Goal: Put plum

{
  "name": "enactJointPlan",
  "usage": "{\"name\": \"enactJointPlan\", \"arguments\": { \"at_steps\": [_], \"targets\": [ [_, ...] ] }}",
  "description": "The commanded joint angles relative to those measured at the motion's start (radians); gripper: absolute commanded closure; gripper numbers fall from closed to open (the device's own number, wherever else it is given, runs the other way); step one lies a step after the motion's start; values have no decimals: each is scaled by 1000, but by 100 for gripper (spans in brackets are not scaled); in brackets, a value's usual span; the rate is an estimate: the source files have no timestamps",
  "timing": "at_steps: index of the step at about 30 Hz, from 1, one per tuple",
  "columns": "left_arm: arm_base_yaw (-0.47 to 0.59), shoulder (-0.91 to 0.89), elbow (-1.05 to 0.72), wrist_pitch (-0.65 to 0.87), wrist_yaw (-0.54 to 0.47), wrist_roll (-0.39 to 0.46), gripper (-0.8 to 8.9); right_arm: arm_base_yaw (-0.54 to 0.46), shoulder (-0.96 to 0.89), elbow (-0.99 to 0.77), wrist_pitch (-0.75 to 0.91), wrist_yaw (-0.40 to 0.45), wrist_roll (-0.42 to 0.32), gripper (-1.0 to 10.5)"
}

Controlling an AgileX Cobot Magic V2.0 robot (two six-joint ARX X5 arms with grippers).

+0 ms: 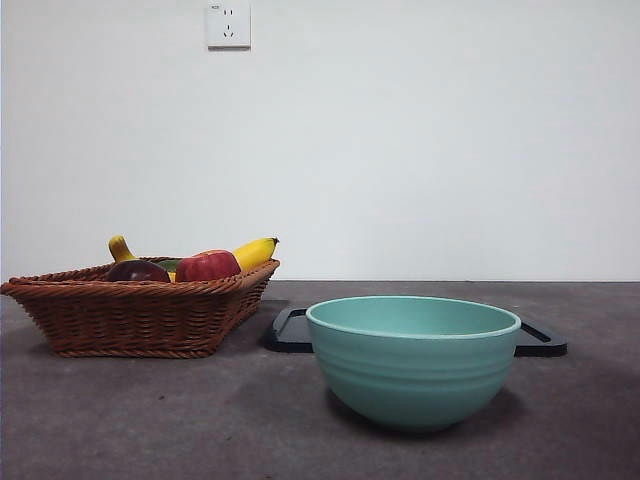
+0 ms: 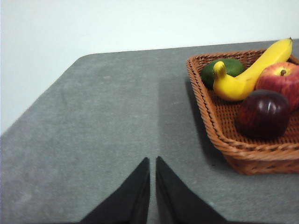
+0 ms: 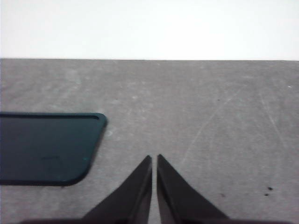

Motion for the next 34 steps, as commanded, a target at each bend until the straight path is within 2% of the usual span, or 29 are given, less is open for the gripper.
{"name": "enactJointPlan", "arguments": {
  "at_steps": [1,4,8,15,20,24,29,34],
  "targets": [
    [3,-2,-20,-8,0,-137,795,-2,-2,-5,10,-11,49,939],
    [4,-2,-20,-8,0,-256,795,-2,-2,-5,9,-12,80,939],
    [4,-2,-20,-9,0,-358,795,-2,-2,-5,6,-8,124,939],
    [4,-2,2,-11,18,-443,798,-2,-2,14,5,-42,223,939],
    [4,3,76,-34,38,-491,798,-2,-1,83,-24,-73,263,939],
    [3,40,166,-93,43,-510,798,-2,25,180,-114,-88,262,939],
    [3,135,308,-154,108,-500,798,-2,106,339,-235,-112,250,939],
    [3,273,474,-253,214,-400,798,-2,248,517,-338,-187,200,939]
  ]
}}
